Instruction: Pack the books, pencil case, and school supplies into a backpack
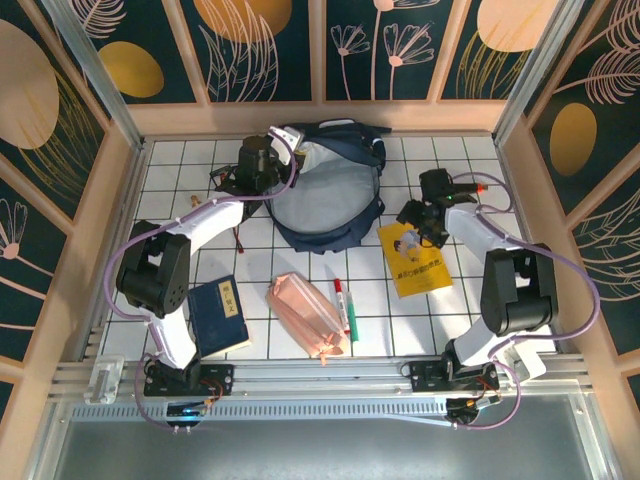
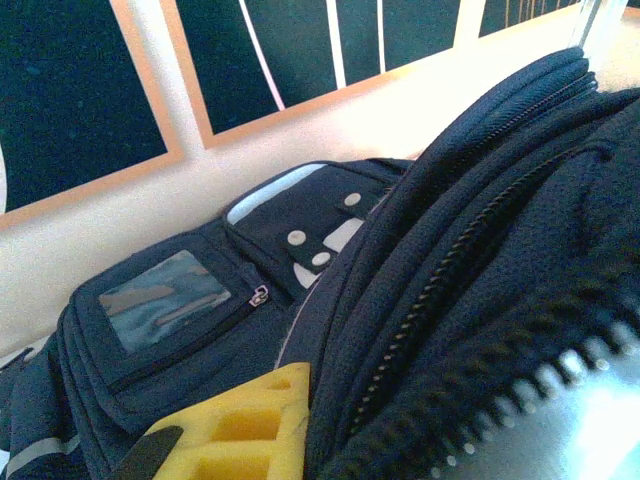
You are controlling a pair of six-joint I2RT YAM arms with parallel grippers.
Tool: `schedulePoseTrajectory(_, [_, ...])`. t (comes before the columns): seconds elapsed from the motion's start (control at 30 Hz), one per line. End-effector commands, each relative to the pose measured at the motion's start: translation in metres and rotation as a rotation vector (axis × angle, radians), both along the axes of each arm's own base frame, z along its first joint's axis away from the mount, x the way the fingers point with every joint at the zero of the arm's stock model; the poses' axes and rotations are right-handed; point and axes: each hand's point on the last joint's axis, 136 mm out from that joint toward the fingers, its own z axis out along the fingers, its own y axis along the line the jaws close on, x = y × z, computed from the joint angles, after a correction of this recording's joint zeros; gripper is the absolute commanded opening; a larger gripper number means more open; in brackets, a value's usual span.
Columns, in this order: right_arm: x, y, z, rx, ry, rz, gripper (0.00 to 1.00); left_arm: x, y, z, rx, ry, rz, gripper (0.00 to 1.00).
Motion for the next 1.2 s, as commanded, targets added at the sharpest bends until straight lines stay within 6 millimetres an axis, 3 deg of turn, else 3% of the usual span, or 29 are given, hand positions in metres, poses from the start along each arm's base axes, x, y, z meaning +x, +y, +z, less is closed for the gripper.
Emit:
schedulePoseTrajectory(0.0, [-0.046,-0.033,0.002,-0.045,0.139,-0.116,0.89,-0.001,0.006,0.047,-0.092,-0.093,0.032,0.0])
schedulePoseTrajectory(0.1, [-0.064,-0.052,-0.013,0.215,0.144,-0.272,0.88,-0.002,0.004,0.048,-0.104,-0.091,0.022,0.0])
schedulePoseTrajectory(0.17, [-0.071,-0.066,-0.016,0.29,0.108,-0.327,0.87,-0.002,0.003,0.048,-0.111,-0.085,0.017,0.0])
schedulePoseTrajectory(0.37, [-0.09,-0.085,-0.017,0.256,0.067,-0.286,0.81,-0.002,0.002,0.044,-0.11,-0.076,0.013,0.0])
schedulePoseTrajectory(0.47, [-0.103,-0.082,-0.03,0.31,0.083,-0.277,0.71,-0.004,0.002,0.042,-0.109,-0.072,0.01,0.0])
schedulePoseTrajectory(0.6, [-0.118,-0.07,-0.042,0.362,0.103,-0.296,0.67,-0.005,0.003,0.039,-0.101,-0.067,0.008,0.0])
schedulePoseTrajectory(0.83, [-0.113,-0.067,-0.046,0.376,0.086,-0.284,0.55,-0.004,0.002,0.036,-0.087,-0.067,0.003,0.0])
schedulePoseTrajectory(1.03, [-0.108,-0.067,-0.046,0.384,0.051,-0.276,0.09,-0.005,0.0,0.036,-0.091,-0.063,-0.008,0.0])
schedulePoseTrajectory(1.1, [-0.107,-0.068,-0.046,0.38,0.043,-0.28,0.0,-0.007,-0.001,0.036,-0.088,-0.063,-0.015,0.0])
schedulePoseTrajectory(1.17, [-0.104,-0.068,-0.045,0.384,0.028,-0.277,0.0,-0.008,-0.002,0.035,-0.085,-0.059,-0.024,0.0])
